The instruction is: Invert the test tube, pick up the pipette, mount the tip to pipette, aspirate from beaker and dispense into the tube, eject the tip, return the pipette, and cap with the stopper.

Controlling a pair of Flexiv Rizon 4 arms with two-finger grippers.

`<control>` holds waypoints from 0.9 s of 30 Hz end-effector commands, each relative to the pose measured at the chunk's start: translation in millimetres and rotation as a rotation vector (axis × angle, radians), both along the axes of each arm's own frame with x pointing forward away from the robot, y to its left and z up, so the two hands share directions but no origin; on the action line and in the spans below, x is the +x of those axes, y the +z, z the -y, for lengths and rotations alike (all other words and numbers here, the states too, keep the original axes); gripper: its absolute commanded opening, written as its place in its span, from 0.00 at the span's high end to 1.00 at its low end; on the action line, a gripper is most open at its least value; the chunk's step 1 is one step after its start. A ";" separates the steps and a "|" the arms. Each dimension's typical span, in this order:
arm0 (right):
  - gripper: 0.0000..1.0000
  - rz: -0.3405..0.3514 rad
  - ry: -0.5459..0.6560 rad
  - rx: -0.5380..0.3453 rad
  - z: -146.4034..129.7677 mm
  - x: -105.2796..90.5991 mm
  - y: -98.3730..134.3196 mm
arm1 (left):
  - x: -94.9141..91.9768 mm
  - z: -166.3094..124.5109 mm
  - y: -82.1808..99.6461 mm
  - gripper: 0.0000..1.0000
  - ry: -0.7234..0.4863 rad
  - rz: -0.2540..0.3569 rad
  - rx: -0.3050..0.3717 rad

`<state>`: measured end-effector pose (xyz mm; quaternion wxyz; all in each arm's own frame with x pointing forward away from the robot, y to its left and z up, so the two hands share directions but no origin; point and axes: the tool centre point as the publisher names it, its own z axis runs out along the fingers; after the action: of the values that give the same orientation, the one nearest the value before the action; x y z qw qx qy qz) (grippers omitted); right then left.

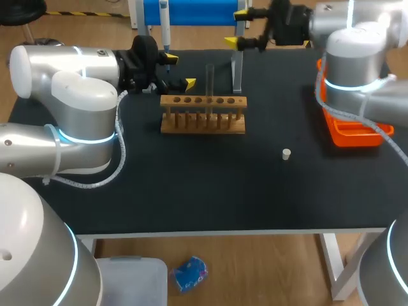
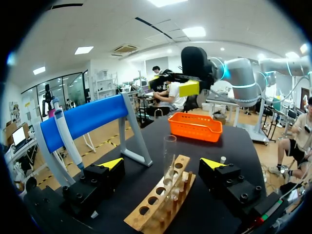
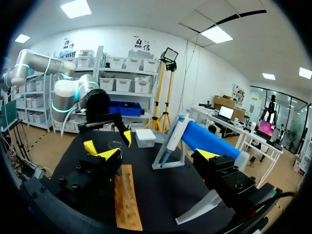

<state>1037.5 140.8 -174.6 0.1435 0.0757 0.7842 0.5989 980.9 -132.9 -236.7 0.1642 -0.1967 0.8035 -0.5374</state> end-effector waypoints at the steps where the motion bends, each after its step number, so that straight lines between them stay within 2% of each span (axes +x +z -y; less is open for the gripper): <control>1: 0.00 0.001 -0.019 0.020 86.8 -53.5 -1.3 | 0.7 0.2 -1.2 0.00 0.001 0.002 -0.002; 8: 0.00 -0.032 -0.036 0.021 178.9 -107.2 -28.6 | 0.7 0.2 -1.2 0.00 0.001 0.002 -0.002; 15: 0.00 -0.042 -0.024 -0.080 252.9 -158.3 -54.8 | 0.7 0.2 -1.2 0.00 0.001 0.002 -0.002; 19: 0.00 -0.027 -0.025 -0.155 282.7 -178.6 -59.2 | 0.7 0.2 -1.2 0.00 0.001 0.002 -0.002; 22: 0.00 -0.036 -0.008 -0.174 299.2 -192.6 -62.9 | 0.7 0.2 -1.2 0.00 0.001 0.002 -0.002; 27: 0.00 -0.108 0.028 -0.200 309.1 -217.9 -85.9 | 0.7 0.2 -1.2 0.00 0.001 0.002 -0.002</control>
<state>845.7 -118.3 -277.9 0.1074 0.0794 0.8470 0.5145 981.0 -132.7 -236.6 0.1640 -0.1968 0.8036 -0.5373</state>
